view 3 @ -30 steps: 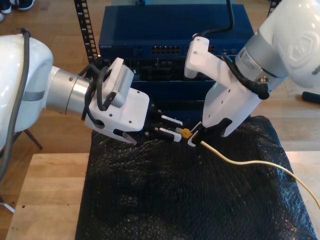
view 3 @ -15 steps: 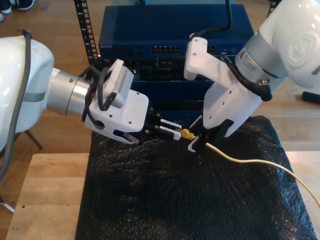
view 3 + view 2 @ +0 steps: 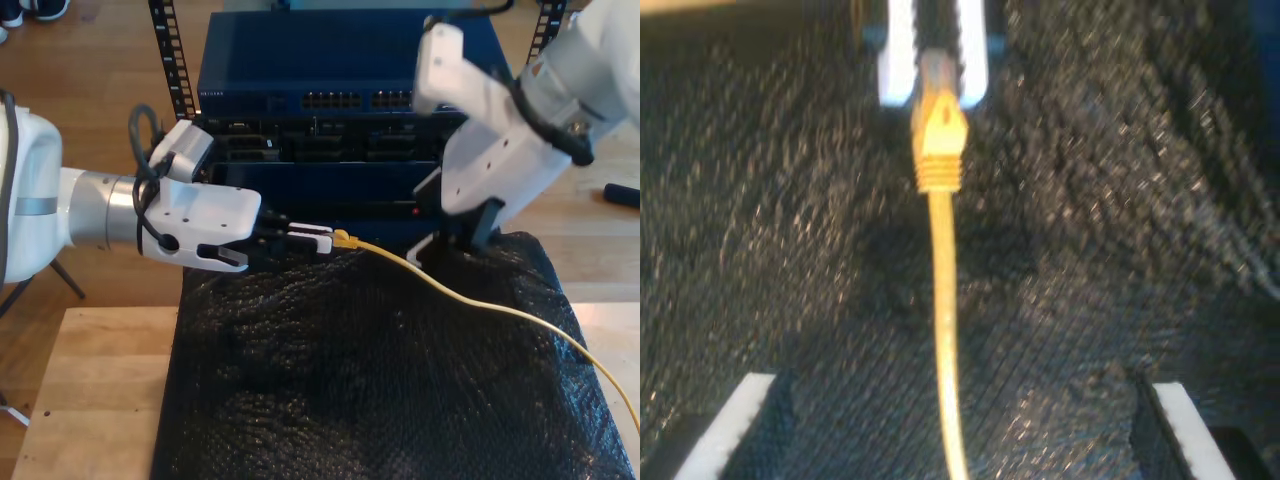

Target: Grab the cable and plug it in

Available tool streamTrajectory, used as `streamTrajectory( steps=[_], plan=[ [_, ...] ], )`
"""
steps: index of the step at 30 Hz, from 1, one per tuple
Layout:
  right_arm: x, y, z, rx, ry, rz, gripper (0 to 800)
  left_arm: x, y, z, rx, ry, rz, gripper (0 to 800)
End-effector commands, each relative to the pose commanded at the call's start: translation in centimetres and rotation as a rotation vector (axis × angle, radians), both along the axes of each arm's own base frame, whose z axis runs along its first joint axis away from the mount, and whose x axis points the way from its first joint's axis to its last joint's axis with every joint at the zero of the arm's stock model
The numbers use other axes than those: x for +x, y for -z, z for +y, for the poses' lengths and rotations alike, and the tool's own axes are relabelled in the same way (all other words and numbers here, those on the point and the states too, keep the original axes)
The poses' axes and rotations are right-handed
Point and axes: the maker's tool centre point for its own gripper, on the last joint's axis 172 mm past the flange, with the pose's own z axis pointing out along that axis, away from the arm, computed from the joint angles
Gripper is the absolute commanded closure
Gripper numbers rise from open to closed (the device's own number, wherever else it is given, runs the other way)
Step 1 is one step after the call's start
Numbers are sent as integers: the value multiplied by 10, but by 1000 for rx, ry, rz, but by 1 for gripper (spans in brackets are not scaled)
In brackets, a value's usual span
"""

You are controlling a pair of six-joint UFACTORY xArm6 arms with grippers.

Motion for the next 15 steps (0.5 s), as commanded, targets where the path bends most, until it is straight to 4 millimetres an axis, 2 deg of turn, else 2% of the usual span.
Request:
streamTrajectory(
  steps=[6,9,15],
  plan=[
    [-19,-29,-2,-6,-141,-165,32,-2,-11,3,-21,21,101,797],
    [-21,-38,-3,-8,-164,-238,27,-3,-18,8,-55,53,129,797],
    [-22,-44,17,-2,-221,-348,28,-13,-32,9,-108,121,219,797]
  ],
)
